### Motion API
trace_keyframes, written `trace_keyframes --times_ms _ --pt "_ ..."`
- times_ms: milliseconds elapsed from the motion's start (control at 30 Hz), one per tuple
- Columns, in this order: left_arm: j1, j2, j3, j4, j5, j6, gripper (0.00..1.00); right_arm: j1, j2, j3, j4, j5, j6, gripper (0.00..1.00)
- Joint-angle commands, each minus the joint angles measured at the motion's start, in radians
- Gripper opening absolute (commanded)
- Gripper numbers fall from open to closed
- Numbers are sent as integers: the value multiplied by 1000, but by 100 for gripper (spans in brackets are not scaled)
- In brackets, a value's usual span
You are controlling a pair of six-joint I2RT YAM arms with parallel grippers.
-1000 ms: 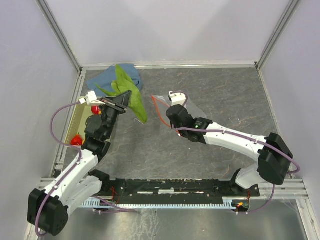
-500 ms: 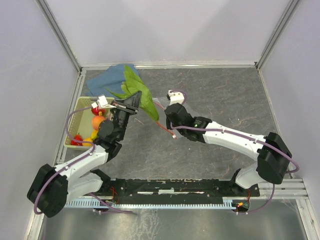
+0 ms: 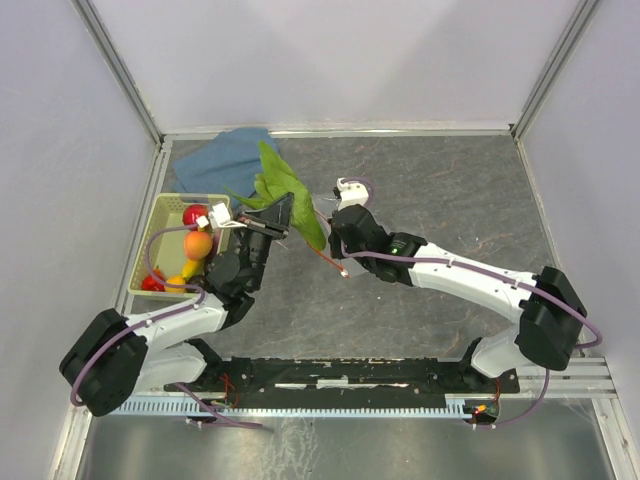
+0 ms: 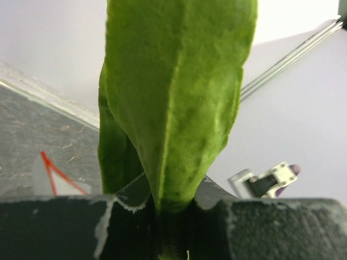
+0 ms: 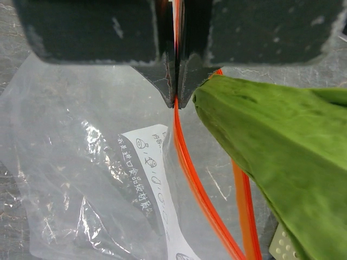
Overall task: Place the food in the zip-top bag and seal the zipper
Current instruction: Place the fake vegetable in the zipper food storage bag.
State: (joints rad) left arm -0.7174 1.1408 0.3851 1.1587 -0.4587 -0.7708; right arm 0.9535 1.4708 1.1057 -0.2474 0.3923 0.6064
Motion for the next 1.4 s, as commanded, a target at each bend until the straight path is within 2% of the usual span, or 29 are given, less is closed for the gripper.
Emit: trace_keyframes --times_ms 0,333,500,700,767,933,1100,1200,1367 --pt "-19 -2 -19 72 -87 70 3 -3 -58 49 56 0 12 2" --pt "-54 17 -30 0 -101 11 3 -2 -75 48 89 -5 0 2" --pt "-76 26 -18 -90 -112 -49 3 -3 -70 50 97 1 -9 2" --pt "-111 28 -35 -149 -201 -97 6 -5 -81 40 109 -2 -21 2" --pt "-112 22 -25 -201 -205 -124 11 -5 -79 38 112 -10 -25 2" --pt "-112 -15 6 -364 -189 -206 18 -5 -74 17 134 -20 -35 2" --pt "-111 -96 36 -580 -218 -331 31 -4 -73 -22 174 -24 -52 2" --pt "-112 -147 58 -711 -229 -420 32 -5 -74 -39 197 -40 -54 2" --pt "-112 -226 78 -808 -279 -531 27 -4 -58 -48 217 -98 -57 1"
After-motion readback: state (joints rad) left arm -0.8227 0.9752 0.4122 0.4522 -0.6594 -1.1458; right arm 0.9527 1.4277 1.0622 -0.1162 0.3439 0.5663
